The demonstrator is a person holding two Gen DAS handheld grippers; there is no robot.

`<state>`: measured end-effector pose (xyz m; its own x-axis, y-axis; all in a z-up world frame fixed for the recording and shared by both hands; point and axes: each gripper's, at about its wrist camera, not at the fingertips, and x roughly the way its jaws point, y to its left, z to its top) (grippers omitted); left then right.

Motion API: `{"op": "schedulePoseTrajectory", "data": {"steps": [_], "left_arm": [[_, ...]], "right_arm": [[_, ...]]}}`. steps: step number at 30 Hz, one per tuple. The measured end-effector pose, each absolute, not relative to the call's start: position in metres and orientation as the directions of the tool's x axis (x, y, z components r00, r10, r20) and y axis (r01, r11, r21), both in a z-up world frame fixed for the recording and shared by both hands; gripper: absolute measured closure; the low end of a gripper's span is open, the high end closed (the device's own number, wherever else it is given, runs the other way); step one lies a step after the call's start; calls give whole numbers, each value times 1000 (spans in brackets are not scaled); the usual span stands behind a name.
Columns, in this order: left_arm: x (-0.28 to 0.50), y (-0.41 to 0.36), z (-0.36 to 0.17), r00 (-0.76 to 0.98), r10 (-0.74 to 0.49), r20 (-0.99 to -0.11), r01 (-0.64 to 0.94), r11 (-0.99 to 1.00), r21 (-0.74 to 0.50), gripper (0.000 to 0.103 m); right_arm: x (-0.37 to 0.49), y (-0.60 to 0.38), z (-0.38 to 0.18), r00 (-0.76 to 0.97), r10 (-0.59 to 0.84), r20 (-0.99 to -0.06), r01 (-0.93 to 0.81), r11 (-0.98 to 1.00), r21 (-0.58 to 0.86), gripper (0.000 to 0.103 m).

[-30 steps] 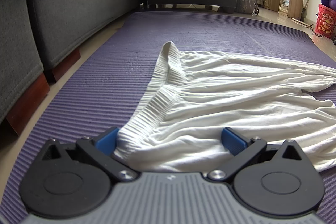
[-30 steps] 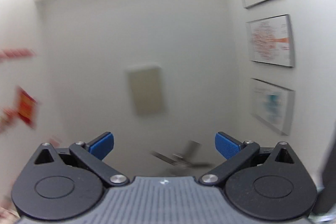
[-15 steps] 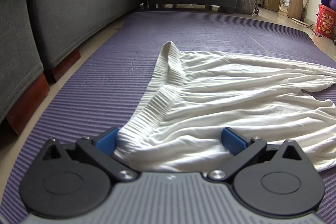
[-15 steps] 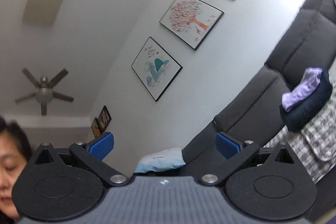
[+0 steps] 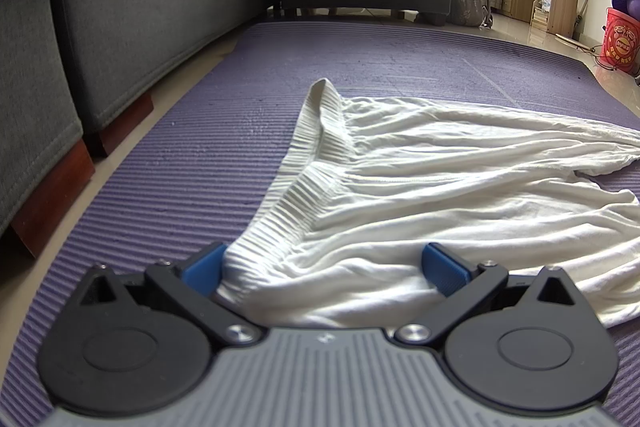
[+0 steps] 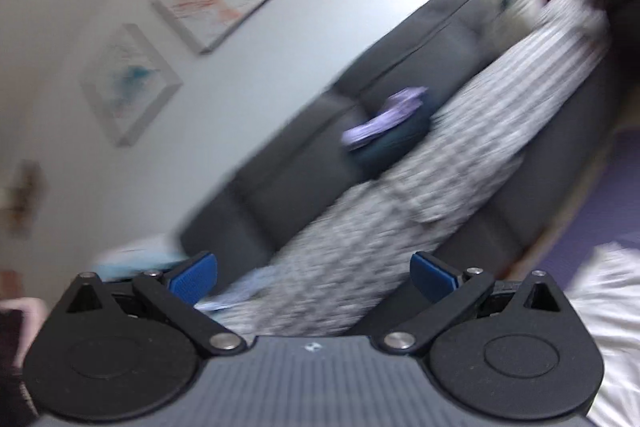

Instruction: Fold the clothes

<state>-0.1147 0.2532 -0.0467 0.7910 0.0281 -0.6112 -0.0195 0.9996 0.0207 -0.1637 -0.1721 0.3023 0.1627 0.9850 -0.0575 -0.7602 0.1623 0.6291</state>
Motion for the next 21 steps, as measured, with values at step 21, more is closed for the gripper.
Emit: {"op": "schedulePoseTrajectory", "data": {"steps": [21], "left_arm": [[-115, 254, -47, 791, 28, -611, -20, 1000, 20, 0]], "right_arm": [[-215, -232, 228, 818, 569, -86, -457, 733, 504, 1]]}}
